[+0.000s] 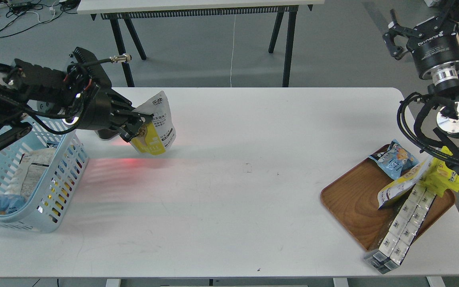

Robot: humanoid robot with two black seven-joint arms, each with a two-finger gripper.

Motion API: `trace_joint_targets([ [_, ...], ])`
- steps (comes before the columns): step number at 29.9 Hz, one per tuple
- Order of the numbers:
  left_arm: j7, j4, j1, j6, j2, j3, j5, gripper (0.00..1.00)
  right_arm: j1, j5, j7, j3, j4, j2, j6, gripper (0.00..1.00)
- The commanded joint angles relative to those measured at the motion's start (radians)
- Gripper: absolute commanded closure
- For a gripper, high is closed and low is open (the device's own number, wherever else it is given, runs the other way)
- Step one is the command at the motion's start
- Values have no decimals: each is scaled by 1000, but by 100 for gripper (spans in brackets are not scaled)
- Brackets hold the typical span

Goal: Scan snack and place in basket
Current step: 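Lift the packet and hold it in front of the barcode scanner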

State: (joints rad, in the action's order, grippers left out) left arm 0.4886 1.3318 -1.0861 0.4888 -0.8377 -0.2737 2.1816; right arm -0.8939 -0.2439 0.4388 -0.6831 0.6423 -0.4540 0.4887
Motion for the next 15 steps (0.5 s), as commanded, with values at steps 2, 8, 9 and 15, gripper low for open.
trace_joint_targets([
  [2, 0, -6, 3, 0, 2, 1, 0, 100, 0, 0, 1, -1, -1, 3, 0, 1],
  [8, 0, -19, 9, 0, 15, 1, 0, 100, 0, 0, 1, -1, -1, 3, 0, 1],
  [9, 0, -29, 8, 0, 28, 1, 0, 100, 0, 0, 1, -1, -1, 3, 0, 1],
  [15, 0, -68, -2, 0, 54, -1, 0, 100, 0, 1, 1, 2, -1, 1, 0, 1],
])
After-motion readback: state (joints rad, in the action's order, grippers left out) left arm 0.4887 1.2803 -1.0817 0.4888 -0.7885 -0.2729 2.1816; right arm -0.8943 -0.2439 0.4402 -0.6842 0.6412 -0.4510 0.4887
